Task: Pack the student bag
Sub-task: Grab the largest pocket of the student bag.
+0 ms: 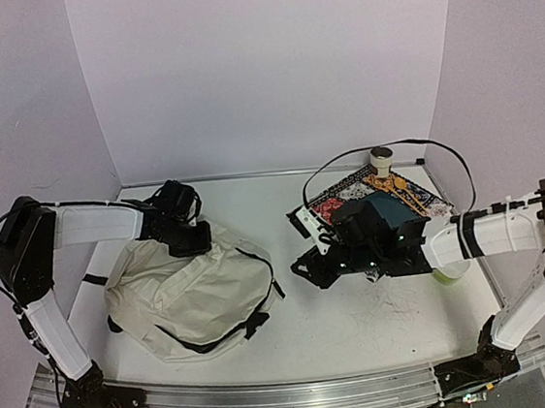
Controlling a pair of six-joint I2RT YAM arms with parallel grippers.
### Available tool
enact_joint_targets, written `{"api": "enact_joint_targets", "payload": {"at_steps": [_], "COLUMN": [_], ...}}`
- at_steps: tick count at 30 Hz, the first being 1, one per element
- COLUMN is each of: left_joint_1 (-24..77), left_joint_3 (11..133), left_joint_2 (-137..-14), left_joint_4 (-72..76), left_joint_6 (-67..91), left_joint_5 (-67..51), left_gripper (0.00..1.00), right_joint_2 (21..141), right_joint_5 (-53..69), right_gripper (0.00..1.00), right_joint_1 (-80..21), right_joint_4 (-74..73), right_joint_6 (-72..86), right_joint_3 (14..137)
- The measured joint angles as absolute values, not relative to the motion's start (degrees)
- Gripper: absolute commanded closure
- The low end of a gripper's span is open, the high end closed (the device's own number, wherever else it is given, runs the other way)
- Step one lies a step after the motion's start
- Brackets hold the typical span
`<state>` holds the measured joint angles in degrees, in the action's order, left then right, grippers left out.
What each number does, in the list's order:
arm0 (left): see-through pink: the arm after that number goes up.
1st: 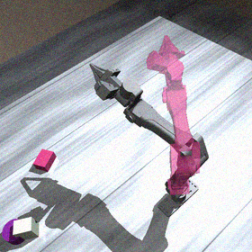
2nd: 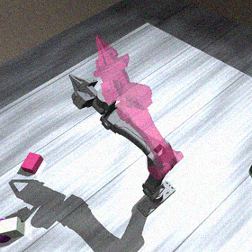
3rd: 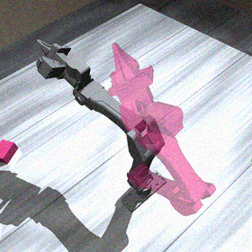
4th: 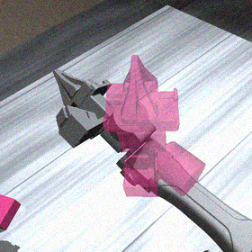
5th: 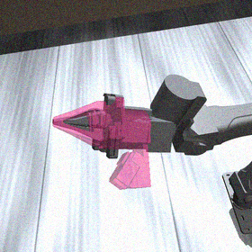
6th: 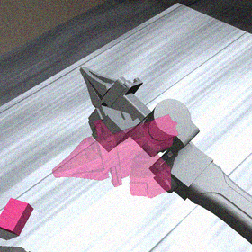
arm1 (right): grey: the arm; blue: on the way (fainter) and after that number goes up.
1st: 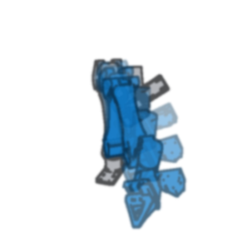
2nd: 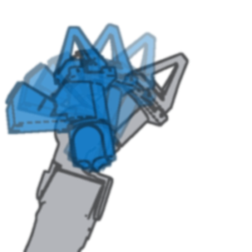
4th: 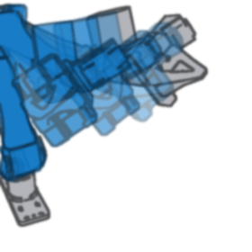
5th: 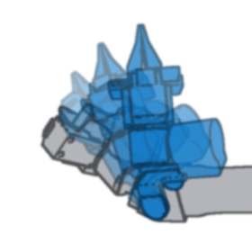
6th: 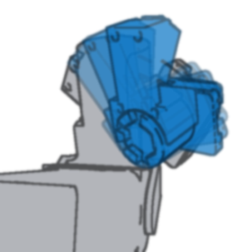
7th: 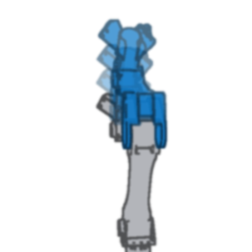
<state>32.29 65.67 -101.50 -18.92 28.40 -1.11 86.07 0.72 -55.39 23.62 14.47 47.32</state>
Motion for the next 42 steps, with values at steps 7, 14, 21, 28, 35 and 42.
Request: {"api": "enact_joint_targets", "payload": {"at_steps": [7, 14, 21, 28, 35, 42], "left_joint_1": [33.4, 33.4, 33.4, 33.3, 33.3, 33.3], "left_joint_3": [64.1, 64.1, 64.1, 64.1, 64.1, 64.4], "left_joint_2": [-99.6, -99.5, -99.5, -99.5, -99.5, -99.5], "left_joint_4": [-18.8, -18.7, -18.5, -18.4, -18.4, -18.4], "left_joint_6": [28.6, 28.6, 28.5, 28.5, 28.5, 28.4], "left_joint_5": [-2.9, -3.4, -3.8, -4.2, -4.4, -4.4], "left_gripper": [1.00, 1.00, 1.00, 1.00, 1.00, 1.00], "right_joint_2": [93.4, 98.9, 103.3, 106.9, 108.5, 109.7], "right_joint_5": [7.0, 16.0, 20.7, 22.7, 24.3, 24.8], "right_gripper": [0.58, 0.49, 0.50, 0.59, 0.73, 0.98], "right_joint_1": [-52.2, -52.1, -52.1, -52.1, -52.0, -52.0], "right_joint_4": [23.9, 27.0, 31.3, 33.2, 36.3, 37.4], "right_joint_6": [8.9, 9.1, 9.2, 8.7, 8.5, 8.7], "right_joint_3": [51.5, 51.7, 51.7, 51.7, 51.7, 51.7]}}
